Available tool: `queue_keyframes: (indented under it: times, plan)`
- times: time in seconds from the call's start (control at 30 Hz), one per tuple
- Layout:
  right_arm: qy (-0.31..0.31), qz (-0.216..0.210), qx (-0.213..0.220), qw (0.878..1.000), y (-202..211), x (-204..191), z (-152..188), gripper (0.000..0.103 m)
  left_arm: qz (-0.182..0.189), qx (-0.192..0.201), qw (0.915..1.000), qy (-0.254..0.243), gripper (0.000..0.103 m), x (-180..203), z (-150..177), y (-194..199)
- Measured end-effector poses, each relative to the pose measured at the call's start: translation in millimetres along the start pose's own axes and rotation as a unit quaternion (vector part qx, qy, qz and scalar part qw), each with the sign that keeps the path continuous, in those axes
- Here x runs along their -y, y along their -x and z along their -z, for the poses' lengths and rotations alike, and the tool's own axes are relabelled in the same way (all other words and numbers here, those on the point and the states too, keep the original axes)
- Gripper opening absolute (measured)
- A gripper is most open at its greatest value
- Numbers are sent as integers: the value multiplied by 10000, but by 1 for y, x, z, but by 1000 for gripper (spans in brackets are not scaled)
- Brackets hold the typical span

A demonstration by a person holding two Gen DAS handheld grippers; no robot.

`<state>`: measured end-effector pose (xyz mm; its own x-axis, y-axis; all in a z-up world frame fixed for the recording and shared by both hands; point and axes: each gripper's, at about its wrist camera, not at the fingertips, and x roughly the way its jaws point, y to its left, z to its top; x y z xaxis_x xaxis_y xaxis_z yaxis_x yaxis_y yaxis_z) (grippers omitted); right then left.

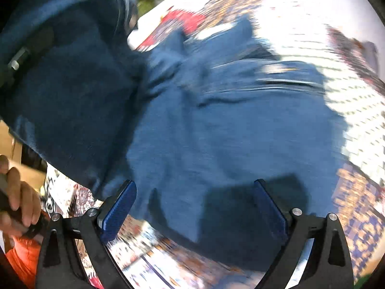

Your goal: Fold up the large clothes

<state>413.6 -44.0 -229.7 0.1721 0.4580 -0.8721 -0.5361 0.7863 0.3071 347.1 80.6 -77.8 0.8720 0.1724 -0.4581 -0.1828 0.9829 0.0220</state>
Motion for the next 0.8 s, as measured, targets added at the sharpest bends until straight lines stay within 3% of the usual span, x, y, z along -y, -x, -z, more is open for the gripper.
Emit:
queue_keyframes:
  times: [0.2,0.3,0.4,0.43,0.57,0.73,0.8]
  plan:
    - [-792,792,616,9918,78,89,24,96,512,147,9955,-782,26,76,-15,-9]
    - [-1250,950,818,9842,112,129,44,96,784,128,9871,-1391,26,121,-8,-13]
    - [-1586,1069,969,9768,136,153,59,96,1033,-46,9724,-2090,26,162,14,-16]
    - [-1666,1104,1000,9747,142,159,64,96,1170,-238,9641,-2373,26,176,28,-18]
    - [-1774,1230,1064,9706,158,173,71,96,1356,-732,9422,-2975,26,201,69,-23]
    - [-1760,1108,1122,9717,166,171,82,96,1481,-1329,9245,-3251,31,210,102,-25]
    - [-1710,1076,1107,9731,162,167,83,96,1443,-1402,9237,-3259,32,209,105,-25]
